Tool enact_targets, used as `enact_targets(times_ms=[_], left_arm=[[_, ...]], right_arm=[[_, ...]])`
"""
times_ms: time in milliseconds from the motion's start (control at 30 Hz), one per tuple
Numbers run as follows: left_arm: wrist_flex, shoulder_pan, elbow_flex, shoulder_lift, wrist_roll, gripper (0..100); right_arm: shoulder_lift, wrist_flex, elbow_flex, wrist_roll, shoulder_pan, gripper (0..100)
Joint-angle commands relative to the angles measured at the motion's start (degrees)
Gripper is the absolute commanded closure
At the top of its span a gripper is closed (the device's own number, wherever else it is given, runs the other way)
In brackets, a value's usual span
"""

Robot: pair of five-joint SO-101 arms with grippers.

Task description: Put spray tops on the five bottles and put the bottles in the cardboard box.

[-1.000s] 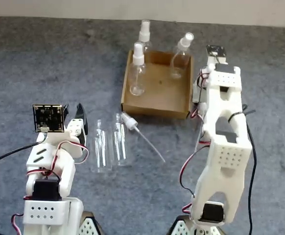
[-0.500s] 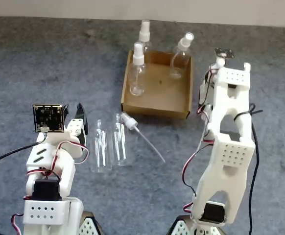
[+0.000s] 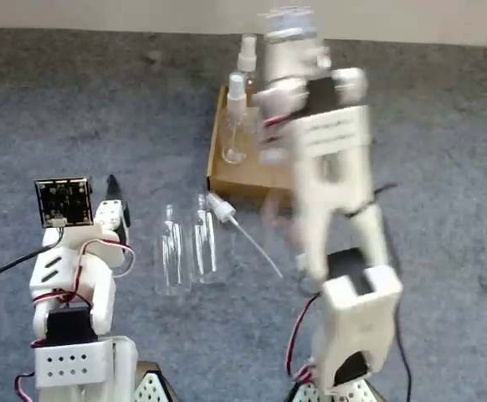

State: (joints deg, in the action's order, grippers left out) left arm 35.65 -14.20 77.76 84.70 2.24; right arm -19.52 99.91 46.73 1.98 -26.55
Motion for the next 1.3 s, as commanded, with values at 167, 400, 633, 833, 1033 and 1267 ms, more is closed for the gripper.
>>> enact_targets(times_ms=[167,400,633,833,1033,1267], left_arm=[[2.8,-16.6,-11.6,-8.3,-7.6,93],[2.7,-20.0,-20.7,-28.4,-9.9,93],[2.5,-19.9,-21.7,-37.3,-13.6,93],[2.7,-20.1,-21.4,-39.3,-13.8,93],[2.7,-20.1,-21.4,-42.0,-17.4,93],[2.7,-20.1,-21.3,-43.4,-17.5,93]], right_arm=[[3.8,-14.5,-11.6,11.1,-21.7,99.5],[3.8,-28.8,-26.5,14.2,-25.1,97.9],[4.1,-28.6,-30.9,14.7,-24.2,73.1],[4.4,-19.2,-30.7,10.6,-19.9,66.3],[4.2,-17.5,-31.3,10.1,-14.7,66.3],[4.0,-22.6,-38.5,10.1,-13.8,68.3]])
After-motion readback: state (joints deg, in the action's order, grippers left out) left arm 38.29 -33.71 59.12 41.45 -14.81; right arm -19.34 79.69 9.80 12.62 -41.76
